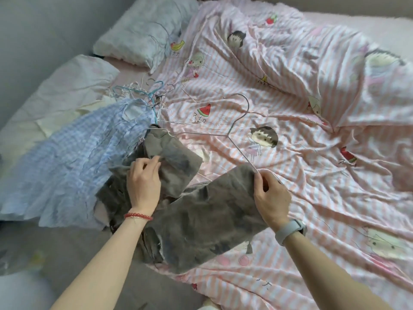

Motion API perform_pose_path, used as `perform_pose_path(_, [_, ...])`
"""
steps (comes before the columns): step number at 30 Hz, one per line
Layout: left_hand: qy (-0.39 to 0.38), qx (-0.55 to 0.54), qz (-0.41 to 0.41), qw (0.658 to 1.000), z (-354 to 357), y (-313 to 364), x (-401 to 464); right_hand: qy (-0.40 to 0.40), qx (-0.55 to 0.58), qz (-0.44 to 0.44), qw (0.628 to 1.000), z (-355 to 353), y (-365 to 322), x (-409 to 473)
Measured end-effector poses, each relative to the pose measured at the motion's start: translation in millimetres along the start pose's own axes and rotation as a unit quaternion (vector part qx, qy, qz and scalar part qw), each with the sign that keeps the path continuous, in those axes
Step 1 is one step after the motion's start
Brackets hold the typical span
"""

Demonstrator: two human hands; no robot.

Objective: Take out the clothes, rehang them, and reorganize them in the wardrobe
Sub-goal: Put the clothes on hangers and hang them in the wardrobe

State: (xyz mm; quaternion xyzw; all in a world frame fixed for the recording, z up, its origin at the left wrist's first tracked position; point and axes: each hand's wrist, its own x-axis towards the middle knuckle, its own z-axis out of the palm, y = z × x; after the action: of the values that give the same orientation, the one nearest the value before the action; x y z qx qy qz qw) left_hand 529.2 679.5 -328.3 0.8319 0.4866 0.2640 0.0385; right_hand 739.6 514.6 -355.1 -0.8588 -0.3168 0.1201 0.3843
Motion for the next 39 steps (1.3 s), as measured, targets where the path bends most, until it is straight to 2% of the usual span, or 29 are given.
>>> perform_pose_path(5, [0.146, 0.055, -0.084, 0.984, -117, -15, -52, -0.024, 0.020, -0.223, 0.974, -19, -90, -10])
perform_pose_path(9, [0.222, 0.076, -0.106, 0.966, -207, -17, -100, -0.045, 0.029, -0.324, 0.945, -24, -157, -38])
perform_pose_path(14, [0.329, 0.188, -0.141, 0.915, -291, -8, -186, -0.066, 0.084, -0.408, 0.907, -33, -232, -84])
perform_pose_path(16, [0.301, 0.224, -0.150, 0.915, -306, -4, -236, -0.074, 0.114, -0.444, 0.886, -39, -252, -107])
perform_pose_path(19, [0.144, 0.236, -0.235, 0.932, -315, 3, -304, -0.095, 0.142, -0.493, 0.853, -47, -267, -146])
perform_pose_path(20, [0.122, 0.219, -0.269, 0.930, -322, 6, -319, -0.101, 0.141, -0.512, 0.841, -50, -268, -161])
perform_pose_path(22, [0.159, 0.201, -0.305, 0.917, -341, 12, -335, -0.103, 0.131, -0.547, 0.820, -56, -267, -190])
perform_pose_path(25, [0.233, 0.219, -0.277, 0.906, -375, 19, -329, -0.125, 0.138, -0.604, 0.775, -68, -264, -224])
perform_pose_path(28, [0.194, 0.202, -0.254, 0.926, -400, 26, -317, -0.148, 0.146, -0.656, 0.726, -80, -261, -249])
perform_pose_path(31, [0.148, 0.017, -0.252, 0.956, -409, 37, -321, -0.157, 0.145, -0.683, 0.698, -92, -259, -266])
perform_pose_path(32, [0.161, -0.040, -0.257, 0.952, -410, 40, -325, -0.156, 0.144, -0.689, 0.693, -94, -258, -270])
perform_pose_path(34, [0.212, -0.072, -0.269, 0.937, -411, 45, -337, -0.156, 0.144, -0.704, 0.678, -99, -260, -276])
perform_pose_path(37, [0.267, -0.029, -0.304, 0.914, -420, 49, -351, -0.179, 0.148, -0.713, 0.662, -104, -267, -296])
perform_pose_path(39, [0.285, 0.013, -0.342, 0.895, -431, 49, -362, -0.230, 0.142, -0.701, 0.660, -108, -275, -313])
